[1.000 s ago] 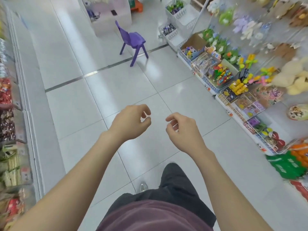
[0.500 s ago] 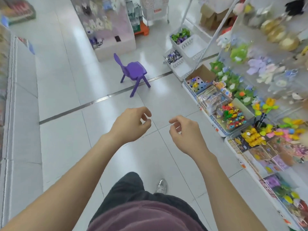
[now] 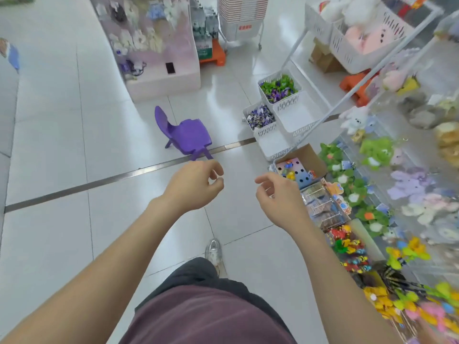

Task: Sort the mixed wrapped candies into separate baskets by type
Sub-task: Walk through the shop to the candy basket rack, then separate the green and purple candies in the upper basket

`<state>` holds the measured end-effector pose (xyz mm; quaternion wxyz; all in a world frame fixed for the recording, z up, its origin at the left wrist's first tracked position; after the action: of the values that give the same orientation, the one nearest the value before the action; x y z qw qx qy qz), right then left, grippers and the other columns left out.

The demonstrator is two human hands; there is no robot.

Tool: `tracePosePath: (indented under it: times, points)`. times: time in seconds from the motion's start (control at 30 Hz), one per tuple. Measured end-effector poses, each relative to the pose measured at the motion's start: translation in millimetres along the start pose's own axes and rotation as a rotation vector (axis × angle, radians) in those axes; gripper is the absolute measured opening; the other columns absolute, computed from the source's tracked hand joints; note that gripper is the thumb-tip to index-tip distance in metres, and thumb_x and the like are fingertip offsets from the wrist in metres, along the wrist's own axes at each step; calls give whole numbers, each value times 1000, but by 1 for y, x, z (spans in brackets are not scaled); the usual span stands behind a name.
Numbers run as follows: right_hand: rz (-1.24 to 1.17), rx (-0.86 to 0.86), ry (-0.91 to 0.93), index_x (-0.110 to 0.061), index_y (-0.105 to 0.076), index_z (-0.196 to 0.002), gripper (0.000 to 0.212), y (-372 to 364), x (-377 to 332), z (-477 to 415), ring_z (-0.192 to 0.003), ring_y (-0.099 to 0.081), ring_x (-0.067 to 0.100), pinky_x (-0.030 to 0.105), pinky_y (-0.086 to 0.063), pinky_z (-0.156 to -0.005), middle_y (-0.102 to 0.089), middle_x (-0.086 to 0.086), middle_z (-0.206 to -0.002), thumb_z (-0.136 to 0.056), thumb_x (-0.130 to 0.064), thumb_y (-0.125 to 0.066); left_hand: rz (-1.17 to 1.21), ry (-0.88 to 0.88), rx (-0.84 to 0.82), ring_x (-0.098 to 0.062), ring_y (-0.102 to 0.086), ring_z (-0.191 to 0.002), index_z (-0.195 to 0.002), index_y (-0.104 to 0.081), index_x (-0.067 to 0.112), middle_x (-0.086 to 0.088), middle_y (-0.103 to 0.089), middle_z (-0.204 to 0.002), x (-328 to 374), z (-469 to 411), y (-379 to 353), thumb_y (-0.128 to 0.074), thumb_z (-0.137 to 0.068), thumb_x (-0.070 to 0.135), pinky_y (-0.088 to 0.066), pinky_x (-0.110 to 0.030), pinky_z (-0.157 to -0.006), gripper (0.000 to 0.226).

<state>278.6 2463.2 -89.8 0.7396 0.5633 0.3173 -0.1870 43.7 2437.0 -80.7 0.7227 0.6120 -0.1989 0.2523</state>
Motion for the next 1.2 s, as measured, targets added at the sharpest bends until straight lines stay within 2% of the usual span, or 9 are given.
tracePosePath:
  times: [0.17,0.3,0.43,0.53,0.63,0.73,0.8,0.93,1.2]
  points:
    - [6,43,-10,-27,-69,-112,20,45,2,-129,-83,-65,3,21,-52,-75,-68,-11,-91,-94,-21,-61,-23,-21,-61,-12,-65,-86,-100,-62,38,20,-69,-94,27,-152,30,-48,-84,43,-58,-41,-79,22]
    - [-25,80,-29,-28,-70,-108,18,74,17,-230,-80,-65,0,16,-48,-75,-69,-12,-88,-93,-20,-62,-46,-53,-110,-10,-67,-86,-98,-60,38,21,-70,-90,45,-271,45,-45,-82,44,-59,-41,-76,23]
    - [-32,95,-27,-26,-68,-110,19,102,40,-348,-80,-64,-2,7,-44,-70,-69,-10,-89,-94,-19,-61,-115,-152,-143,-15,-66,-88,-107,-64,32,14,-69,-99,62,-398,55,-52,-88,41,-57,-40,-80,24]
    - [-67,96,-19,-26,-67,-112,19,131,51,-436,-82,-66,3,17,-48,-71,-68,-9,-89,-96,-19,-59,-131,-204,-171,-17,-67,-84,-111,-67,26,9,-69,-98,80,-487,66,-51,-86,43,-56,-40,-83,34]
    - [-78,104,-26,-25,-67,-116,21,161,56,-517,-84,-67,10,32,-56,-79,-67,-10,-90,-97,-21,-59,-158,-223,-209,-15,-67,-83,-112,-66,27,9,-69,-98,96,-567,77,-56,-91,36,-56,-38,-83,26]
    - [-69,119,-24,-26,-67,-113,20,185,60,-593,-82,-67,12,37,-58,-79,-68,-8,-87,-95,-22,-59,-179,-253,-223,-15,-67,-84,-115,-65,28,8,-70,-100,110,-639,87,-57,-94,31,-55,-35,-80,23]
    - [-73,122,-42,-27,-67,-113,20,198,65,-635,-81,-67,11,38,-58,-77,-69,-8,-87,-95,-22,-59,-189,-257,-235,-15,-67,-86,-116,-65,28,7,-70,-102,116,-682,92,-58,-95,29,-55,-32,-74,22]
    - [-104,166,-131,-32,-67,-113,22,214,87,-708,-79,-66,6,36,-58,-77,-69,-12,-87,-94,-26,-58,-207,-308,-302,-15,-68,-86,-116,-64,27,8,-70,-100,130,-775,91,-57,-96,31,-55,-39,-83,22]
    - [-160,279,-374,-33,-65,-115,22,207,151,-812,-87,-65,9,38,-58,-80,-69,-10,-98,-97,-25,-57,-393,-508,-492,-14,-62,-91,-120,-63,30,10,-66,-105,151,-966,55,-54,-97,35,-55,-40,-84,26]
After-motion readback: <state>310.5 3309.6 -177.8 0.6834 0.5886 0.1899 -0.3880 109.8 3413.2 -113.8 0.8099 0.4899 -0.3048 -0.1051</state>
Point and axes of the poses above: each hand's wrist, its own z-axis away from the middle knuckle, its own y-axis out of the back of the hand, x = y × z, the point moved 1 cm from there along -z, towards the middle knuckle
